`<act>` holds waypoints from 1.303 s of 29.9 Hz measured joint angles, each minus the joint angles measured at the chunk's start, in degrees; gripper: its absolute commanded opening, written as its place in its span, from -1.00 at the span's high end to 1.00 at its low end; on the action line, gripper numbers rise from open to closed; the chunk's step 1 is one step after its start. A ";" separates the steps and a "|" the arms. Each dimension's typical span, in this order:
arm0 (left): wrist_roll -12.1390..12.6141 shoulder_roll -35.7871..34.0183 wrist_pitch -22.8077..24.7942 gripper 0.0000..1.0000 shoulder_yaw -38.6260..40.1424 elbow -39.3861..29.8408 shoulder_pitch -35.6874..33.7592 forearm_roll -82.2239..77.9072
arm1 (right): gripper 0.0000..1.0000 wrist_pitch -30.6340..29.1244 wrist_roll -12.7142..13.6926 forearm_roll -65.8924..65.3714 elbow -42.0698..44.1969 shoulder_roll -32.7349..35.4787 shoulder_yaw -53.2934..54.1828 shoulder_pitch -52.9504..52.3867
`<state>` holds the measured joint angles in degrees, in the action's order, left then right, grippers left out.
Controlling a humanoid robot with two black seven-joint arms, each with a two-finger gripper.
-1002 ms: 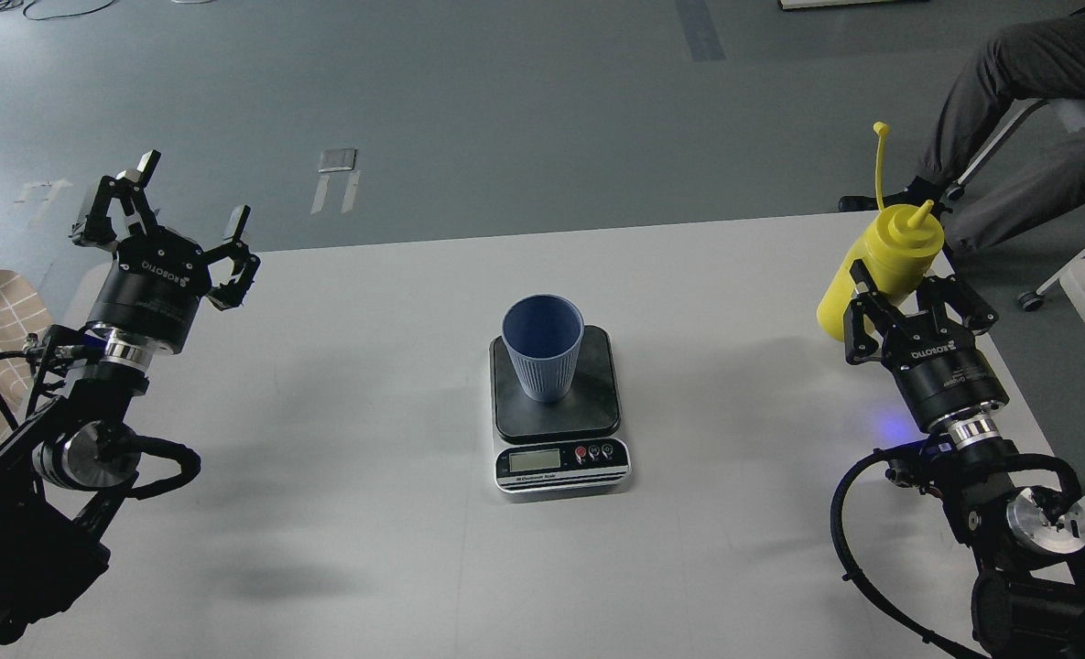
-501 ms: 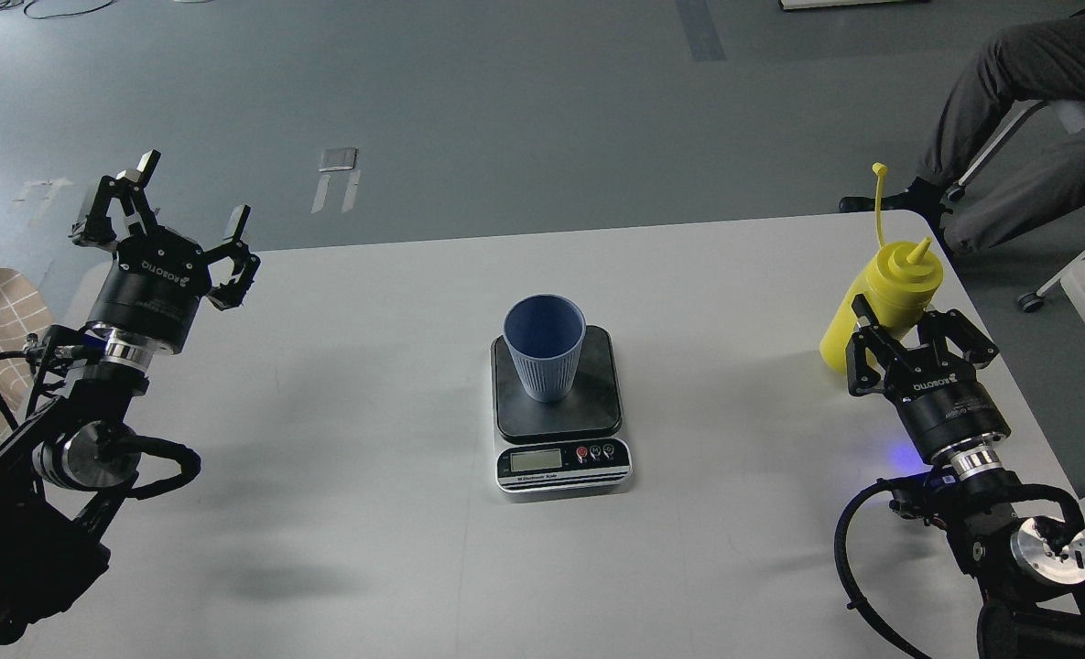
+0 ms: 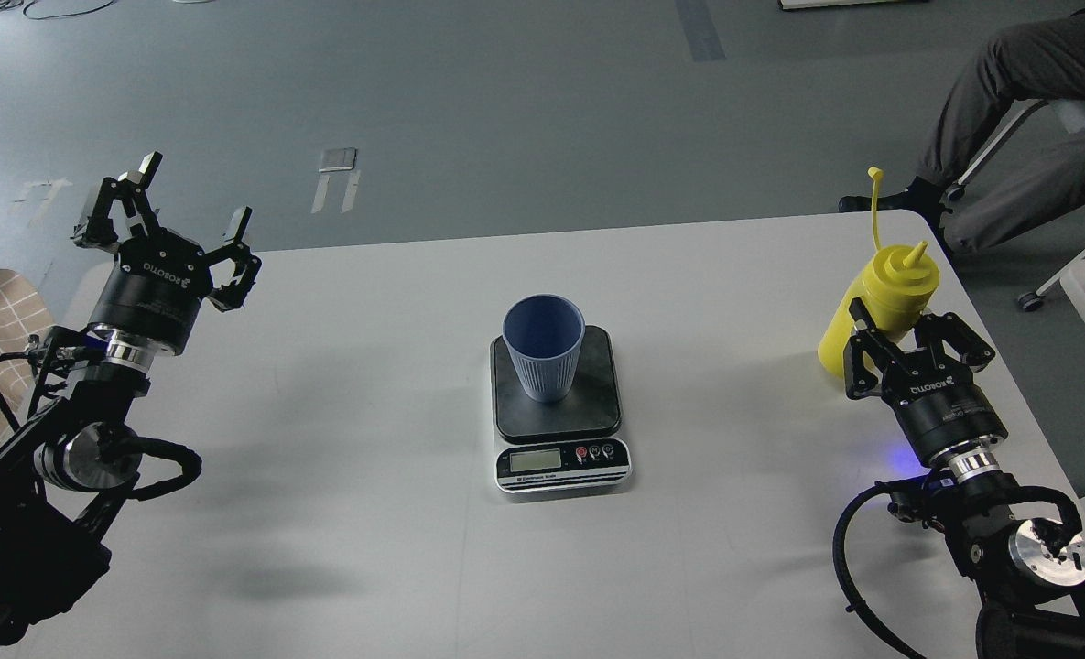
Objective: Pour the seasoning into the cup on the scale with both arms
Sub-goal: 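Set the yellow bottle down and open the right gripper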
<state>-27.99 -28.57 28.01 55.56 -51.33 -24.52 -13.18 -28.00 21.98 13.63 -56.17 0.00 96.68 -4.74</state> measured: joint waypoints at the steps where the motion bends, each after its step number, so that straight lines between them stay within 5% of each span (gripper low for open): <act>1: 0.00 0.00 0.00 -0.95 0.01 0.00 0.00 0.00 | 1.00 0.00 0.00 0.00 0.00 0.00 -0.01 0.00; 19: -0.02 -0.08 0.00 -0.95 0.17 0.00 0.00 0.00 | 0.91 0.00 -0.03 -0.01 0.04 0.00 -1.43 0.52; 20: -0.02 -0.08 0.00 -0.95 0.17 0.00 0.00 0.00 | 0.85 0.00 -0.05 0.00 0.04 0.00 -1.43 0.54; 22: -0.02 -0.08 0.00 -0.95 0.16 0.00 0.00 0.00 | 0.00 0.00 -0.08 -0.01 0.03 0.00 -1.43 0.67; 24: -0.02 -0.08 0.00 -0.95 0.15 0.00 0.00 0.00 | -0.50 0.00 -0.13 -0.01 0.01 0.00 -1.41 0.81; 27: -0.02 -0.08 0.00 -0.95 0.10 0.00 0.00 0.00 | -0.86 0.00 -0.57 -0.01 -0.11 0.00 -1.33 0.93; 39: -0.02 -0.09 0.00 -0.95 -0.10 0.00 0.06 0.00 | -0.99 0.00 -1.06 0.01 -0.43 0.00 -1.20 1.24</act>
<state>-28.01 -28.65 28.00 55.46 -51.33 -24.46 -13.18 -28.00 20.92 13.64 -56.59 0.00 95.48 -3.50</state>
